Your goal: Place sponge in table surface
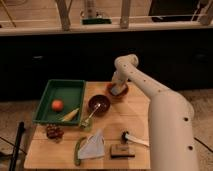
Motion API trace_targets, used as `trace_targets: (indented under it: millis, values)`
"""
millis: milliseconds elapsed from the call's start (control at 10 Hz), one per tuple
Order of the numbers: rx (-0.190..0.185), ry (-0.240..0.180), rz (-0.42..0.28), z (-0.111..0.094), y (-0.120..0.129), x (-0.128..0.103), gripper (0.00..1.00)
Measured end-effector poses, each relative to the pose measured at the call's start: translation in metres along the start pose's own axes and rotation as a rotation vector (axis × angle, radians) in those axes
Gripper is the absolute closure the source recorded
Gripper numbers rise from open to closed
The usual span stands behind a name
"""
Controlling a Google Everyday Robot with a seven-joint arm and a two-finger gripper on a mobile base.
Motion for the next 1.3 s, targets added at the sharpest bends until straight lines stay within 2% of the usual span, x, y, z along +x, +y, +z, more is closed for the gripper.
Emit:
trace_targets:
  millis: [200,600,1000,1300]
  values:
    - [-0.005,0.001,0.001,0.0,0.001,0.002,0.34]
    - [-0.021,0.011,-0.008,0.0,0.001,0.005,0.34]
    - [-0.044,0.0,-0.013,0.009,0.002,0.004,0.35]
    - [-0.063,-0.016,-0.009,0.019,0.007,0.005,0.62]
